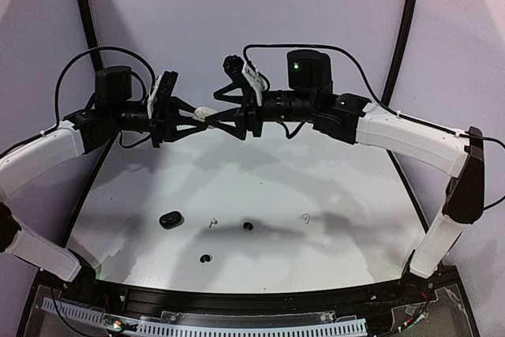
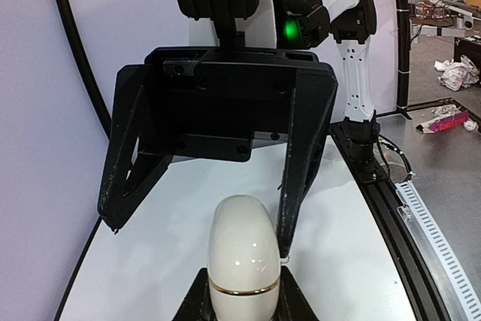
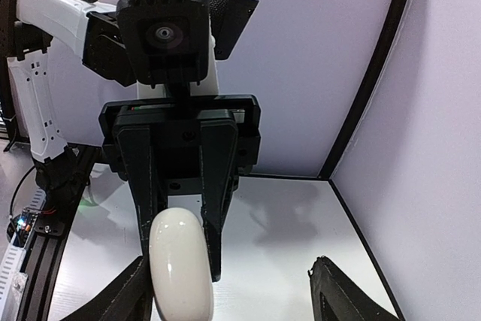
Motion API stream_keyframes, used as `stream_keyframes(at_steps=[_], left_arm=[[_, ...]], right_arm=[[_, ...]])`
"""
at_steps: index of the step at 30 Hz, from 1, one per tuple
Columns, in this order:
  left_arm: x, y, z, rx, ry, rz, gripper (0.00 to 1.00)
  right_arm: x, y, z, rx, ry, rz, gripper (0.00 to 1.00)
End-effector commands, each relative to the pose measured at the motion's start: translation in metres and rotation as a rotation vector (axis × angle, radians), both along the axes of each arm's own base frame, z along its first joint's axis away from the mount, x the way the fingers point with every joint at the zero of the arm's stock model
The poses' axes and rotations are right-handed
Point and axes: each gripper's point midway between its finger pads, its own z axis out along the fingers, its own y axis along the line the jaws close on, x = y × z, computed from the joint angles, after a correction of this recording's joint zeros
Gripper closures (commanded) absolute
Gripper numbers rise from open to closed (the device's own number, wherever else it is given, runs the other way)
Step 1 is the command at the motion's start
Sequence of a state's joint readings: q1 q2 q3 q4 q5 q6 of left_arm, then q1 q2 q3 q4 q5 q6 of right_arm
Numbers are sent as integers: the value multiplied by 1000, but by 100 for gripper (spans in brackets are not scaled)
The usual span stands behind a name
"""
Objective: Insert the wireless bluetooth earbuds into the charging case
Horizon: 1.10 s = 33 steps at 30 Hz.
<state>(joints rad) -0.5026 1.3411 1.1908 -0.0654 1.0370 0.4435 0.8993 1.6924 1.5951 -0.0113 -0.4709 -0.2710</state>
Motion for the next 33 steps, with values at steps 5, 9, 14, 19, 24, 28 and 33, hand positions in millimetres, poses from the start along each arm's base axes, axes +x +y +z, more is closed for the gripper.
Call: stream_keyframes(at_steps=[5, 9, 14, 19, 24, 28, 33], left_arm=[[-19, 0, -6, 21, 42, -86, 99], [-19, 0, -8, 28, 42, -87, 99], [-18, 1, -14, 47, 29, -79, 99], [-17, 1, -17, 56, 23, -72, 99], [-18, 2, -18, 61, 27, -74, 99], [-18, 2, -19, 64, 28, -77, 99], [-16, 0, -11, 34, 82, -61, 99]], right_arm=[[30, -27, 41, 114, -58, -132, 30], [30, -29, 44, 123, -61, -139, 30], [32, -33, 46, 130, -55, -144, 30], [34, -36, 49, 140, -51, -154, 30], [37, -37, 51, 139, -46, -161, 31], [38, -37, 49, 139, -44, -160, 31], [34, -34, 40, 132, -27, -130, 31]])
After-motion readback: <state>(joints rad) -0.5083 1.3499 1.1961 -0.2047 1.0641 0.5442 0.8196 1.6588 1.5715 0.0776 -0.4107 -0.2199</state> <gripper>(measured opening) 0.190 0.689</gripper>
